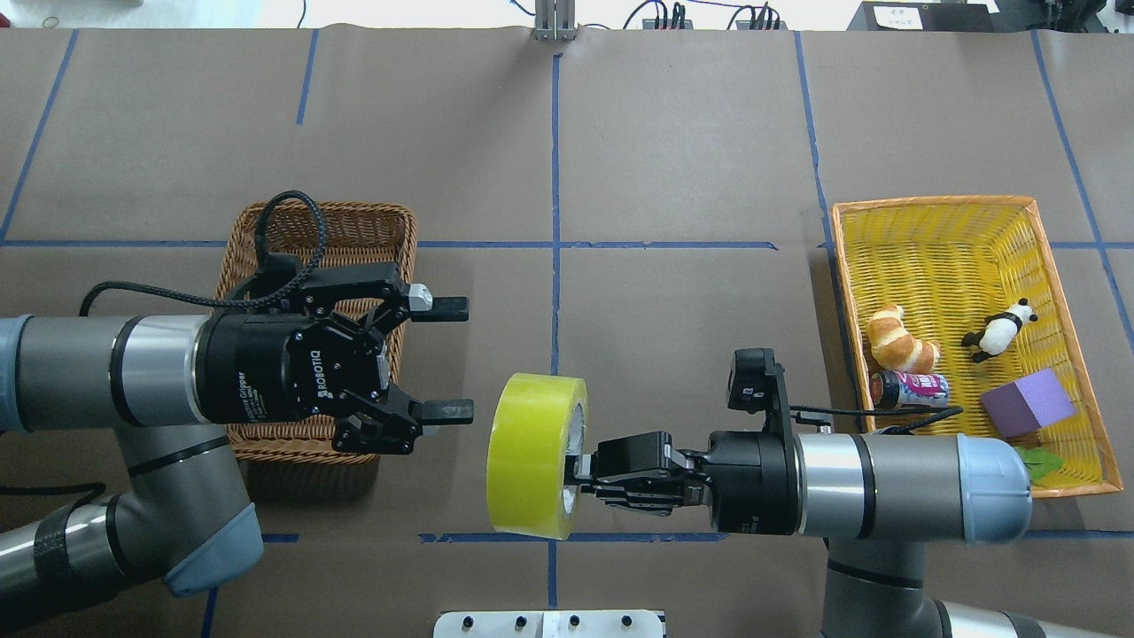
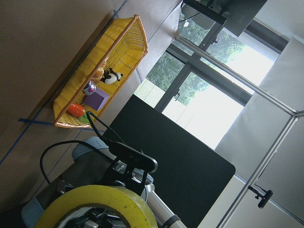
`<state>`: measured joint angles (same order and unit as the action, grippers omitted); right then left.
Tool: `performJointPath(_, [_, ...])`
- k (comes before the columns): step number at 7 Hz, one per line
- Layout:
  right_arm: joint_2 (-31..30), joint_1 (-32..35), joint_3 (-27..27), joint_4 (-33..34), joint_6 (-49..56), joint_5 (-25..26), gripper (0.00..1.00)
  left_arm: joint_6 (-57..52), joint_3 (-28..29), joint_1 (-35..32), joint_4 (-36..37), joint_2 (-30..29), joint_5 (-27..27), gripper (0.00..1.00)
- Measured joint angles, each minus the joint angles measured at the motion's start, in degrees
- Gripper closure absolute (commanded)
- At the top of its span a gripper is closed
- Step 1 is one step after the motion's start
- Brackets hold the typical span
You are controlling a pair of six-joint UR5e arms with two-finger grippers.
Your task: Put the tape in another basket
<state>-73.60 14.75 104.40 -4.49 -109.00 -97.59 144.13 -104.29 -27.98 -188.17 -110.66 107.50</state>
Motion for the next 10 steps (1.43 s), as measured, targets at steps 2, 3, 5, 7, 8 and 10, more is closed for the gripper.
performJointPath(2, [1.1,-0.81,-1.2,0.08,0.15,0.86,0.98,-0.01,0.09,1.61,0.0,-0.68,-0.01,0.0])
performJointPath(3, [1.65,-0.98,-1.8,0.04,0.2,1.28,0.98,-0.03,0.08,2.4,0.0,-1.05,-0.01,0.0])
performJointPath(5, [2.2,-1.1,-2.42,0.03,0.33,1.85,0.98,-0.08,0.08,3.87,0.08,-1.9,-0.09,0.0])
performJointPath(7, [2.89,-1.16,-2.83,0.03,0.36,1.95,0.98,-0.12,0.09,4.99,0.1,-2.31,-1.02,0.01])
performJointPath(8, [3.03,-1.25,-2.92,-0.03,0.36,1.96,0.98,-0.14,0.11,5.2,0.09,-2.4,-1.28,0.02])
performJointPath(10, [3.08,-1.34,-2.95,-0.21,0.36,1.94,0.98,-0.22,0.14,5.32,0.09,-2.3,-1.36,0.03])
